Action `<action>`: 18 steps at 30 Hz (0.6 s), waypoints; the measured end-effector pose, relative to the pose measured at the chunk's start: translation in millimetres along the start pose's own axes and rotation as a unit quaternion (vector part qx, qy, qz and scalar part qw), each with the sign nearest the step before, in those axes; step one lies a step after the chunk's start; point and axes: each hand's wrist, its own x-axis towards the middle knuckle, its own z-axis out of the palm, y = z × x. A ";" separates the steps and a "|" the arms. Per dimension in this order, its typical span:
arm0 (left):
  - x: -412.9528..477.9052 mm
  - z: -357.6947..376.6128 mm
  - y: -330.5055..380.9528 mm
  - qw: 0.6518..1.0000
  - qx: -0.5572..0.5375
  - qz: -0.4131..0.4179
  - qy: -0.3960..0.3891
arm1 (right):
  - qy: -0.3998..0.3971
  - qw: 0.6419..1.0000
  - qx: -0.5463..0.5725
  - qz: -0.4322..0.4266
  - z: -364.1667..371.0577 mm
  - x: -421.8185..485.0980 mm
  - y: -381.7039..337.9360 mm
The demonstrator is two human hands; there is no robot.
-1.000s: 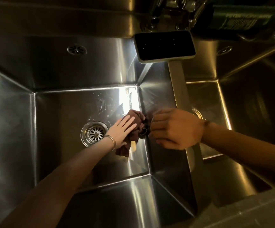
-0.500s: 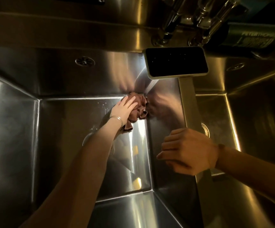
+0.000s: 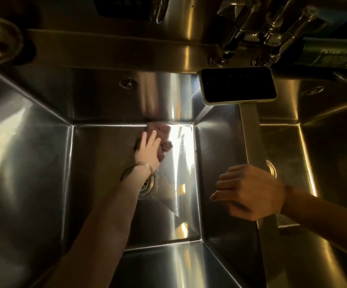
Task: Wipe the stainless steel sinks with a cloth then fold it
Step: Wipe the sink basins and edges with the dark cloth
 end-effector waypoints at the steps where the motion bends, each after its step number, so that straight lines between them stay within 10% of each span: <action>1: 1.0 2.7 11.0 0.998 0.032 0.042 -0.022 | -0.002 1.000 0.001 0.001 -0.7 -0.1 0.0; 11: -7.1 33.5 44.8 0.972 0.157 0.171 -0.038 | -0.021 1.000 -0.014 0.015 -0.5 -2.6 0.8; 18: 12.5 -2.2 -34.8 0.987 0.152 0.008 0.045 | -0.015 1.000 -0.007 0.019 1.9 -1.7 0.6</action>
